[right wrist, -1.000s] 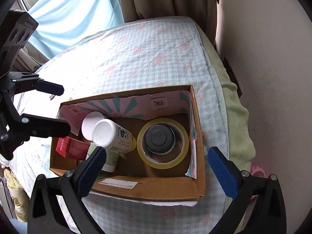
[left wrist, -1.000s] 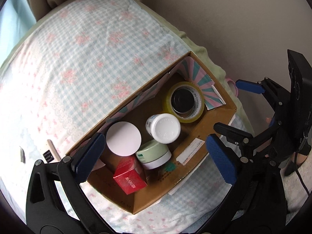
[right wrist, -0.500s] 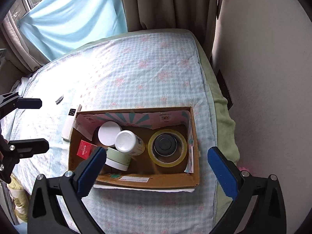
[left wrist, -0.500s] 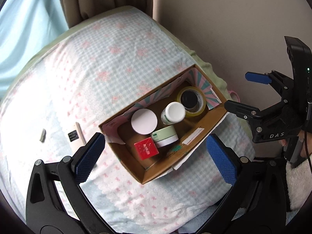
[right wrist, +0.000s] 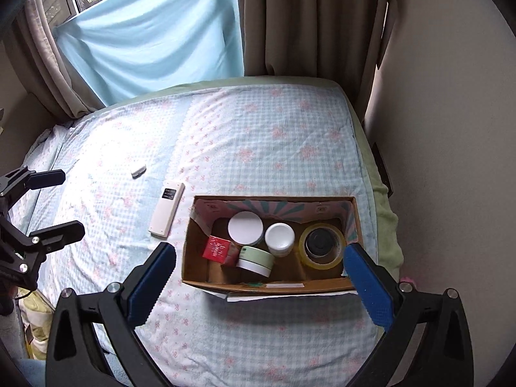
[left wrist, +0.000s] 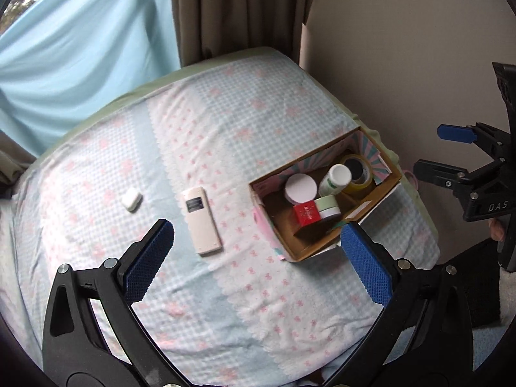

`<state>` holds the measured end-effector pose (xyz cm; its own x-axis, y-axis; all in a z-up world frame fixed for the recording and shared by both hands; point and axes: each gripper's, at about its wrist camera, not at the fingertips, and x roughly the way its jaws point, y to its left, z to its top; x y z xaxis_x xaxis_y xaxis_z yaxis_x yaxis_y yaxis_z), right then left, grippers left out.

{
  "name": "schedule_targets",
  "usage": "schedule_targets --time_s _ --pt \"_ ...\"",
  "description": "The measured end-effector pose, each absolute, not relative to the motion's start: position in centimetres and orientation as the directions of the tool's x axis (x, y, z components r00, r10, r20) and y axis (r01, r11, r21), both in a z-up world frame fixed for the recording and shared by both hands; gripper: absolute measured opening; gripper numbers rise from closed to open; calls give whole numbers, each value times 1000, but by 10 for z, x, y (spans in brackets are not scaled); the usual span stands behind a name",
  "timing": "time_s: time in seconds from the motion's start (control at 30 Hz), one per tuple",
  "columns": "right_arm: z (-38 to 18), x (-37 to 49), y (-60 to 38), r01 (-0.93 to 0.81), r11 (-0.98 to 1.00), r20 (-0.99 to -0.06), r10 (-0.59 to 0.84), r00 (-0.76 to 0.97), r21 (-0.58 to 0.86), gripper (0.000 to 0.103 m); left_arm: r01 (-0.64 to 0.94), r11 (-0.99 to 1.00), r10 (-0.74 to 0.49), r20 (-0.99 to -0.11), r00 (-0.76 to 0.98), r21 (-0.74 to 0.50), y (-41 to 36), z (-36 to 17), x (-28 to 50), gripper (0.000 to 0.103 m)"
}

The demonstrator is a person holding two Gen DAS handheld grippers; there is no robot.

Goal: Organize rigid objects
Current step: 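Move both tools back toward the earbud case and remote on the bed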

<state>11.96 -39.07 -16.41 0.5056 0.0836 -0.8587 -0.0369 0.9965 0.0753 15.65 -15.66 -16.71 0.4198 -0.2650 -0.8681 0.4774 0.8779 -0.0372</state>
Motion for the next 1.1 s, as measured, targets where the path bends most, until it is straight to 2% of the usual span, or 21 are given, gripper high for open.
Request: schedule_targets --time_s 0.37,0.6,0.8,1.1 --pt "-161 127 -289 -7 995 -861 87 502 96 103 383 923 -216 -868 447 -33 -6 -177 167 103" --pt "-166 147 -214 45 994 -862 63 503 99 103 414 910 -186 -868 461 25 71 -193 209 103" --pt "-191 175 -168 120 987 -866 31 499 104 103 492 869 -200 -868 454 57 101 -236 273 103" --pt "-278 236 -137 125 988 -913 32 408 90 103 574 819 -254 -887 385 15 89 -340 358 103"
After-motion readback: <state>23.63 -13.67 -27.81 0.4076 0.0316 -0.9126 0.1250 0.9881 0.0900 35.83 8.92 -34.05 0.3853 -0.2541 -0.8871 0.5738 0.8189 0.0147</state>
